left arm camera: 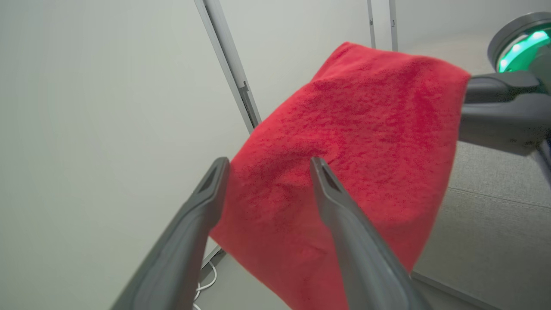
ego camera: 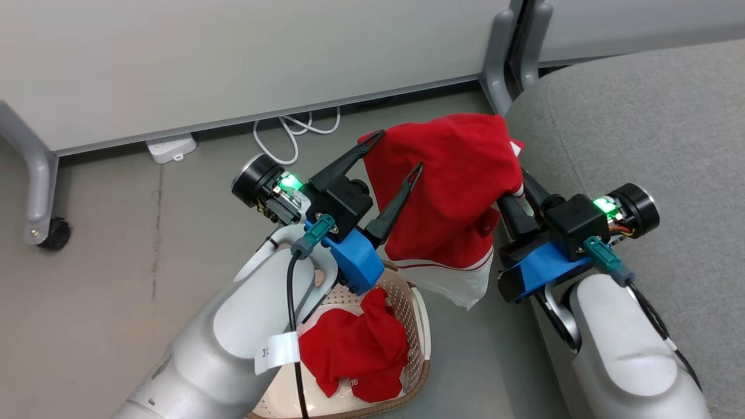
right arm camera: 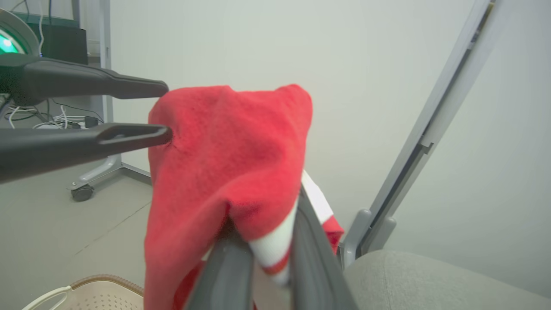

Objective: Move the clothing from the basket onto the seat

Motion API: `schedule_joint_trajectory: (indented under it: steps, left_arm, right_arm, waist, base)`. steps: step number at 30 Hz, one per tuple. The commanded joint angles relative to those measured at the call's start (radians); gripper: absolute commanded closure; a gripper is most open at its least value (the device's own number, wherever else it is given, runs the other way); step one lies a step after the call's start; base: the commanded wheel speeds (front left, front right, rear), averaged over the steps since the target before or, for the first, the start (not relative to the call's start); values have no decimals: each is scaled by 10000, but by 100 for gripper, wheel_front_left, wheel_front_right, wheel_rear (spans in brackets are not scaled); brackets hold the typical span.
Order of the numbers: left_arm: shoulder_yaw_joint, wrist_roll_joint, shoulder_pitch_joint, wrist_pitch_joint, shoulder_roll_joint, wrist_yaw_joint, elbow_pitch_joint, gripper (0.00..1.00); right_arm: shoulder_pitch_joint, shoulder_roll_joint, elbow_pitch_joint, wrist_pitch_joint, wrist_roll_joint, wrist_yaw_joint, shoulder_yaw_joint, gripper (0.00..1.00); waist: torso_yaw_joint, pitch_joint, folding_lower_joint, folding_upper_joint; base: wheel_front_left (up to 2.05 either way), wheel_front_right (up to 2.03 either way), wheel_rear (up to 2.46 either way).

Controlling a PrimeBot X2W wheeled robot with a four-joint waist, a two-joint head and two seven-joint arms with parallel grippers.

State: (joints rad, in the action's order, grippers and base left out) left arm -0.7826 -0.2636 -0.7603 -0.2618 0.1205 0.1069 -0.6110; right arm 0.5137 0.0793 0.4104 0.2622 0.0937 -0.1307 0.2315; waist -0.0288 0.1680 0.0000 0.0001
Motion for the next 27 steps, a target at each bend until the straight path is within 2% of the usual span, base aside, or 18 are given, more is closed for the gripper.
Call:
schedule_joint_trajectory:
  steps: [1, 17, 27]
  left_arm:
    - [76, 52, 53, -48, 53, 42, 41, 0]
    - [-169, 270, -92, -48, 188, 127, 158, 0]
    - [-554, 348, -210, -48, 244, 172, 265, 0]
  right_arm:
    - [-108, 36, -149, 42, -29, -1, -126, 100]
    - [-721, 39, -1703, 42, -46, -1, -1990, 100]
    - [-1248, -113, -2302, 40, -145, -1, -3065, 100]
  waist:
    - [-267, 203, 0, -1]
    - [-2179, 1048, 0, -1]
    - [-3127, 1560, 0, -1]
  base:
    - [0, 0, 0]
    - [0, 0, 0]
    - [0, 0, 0]
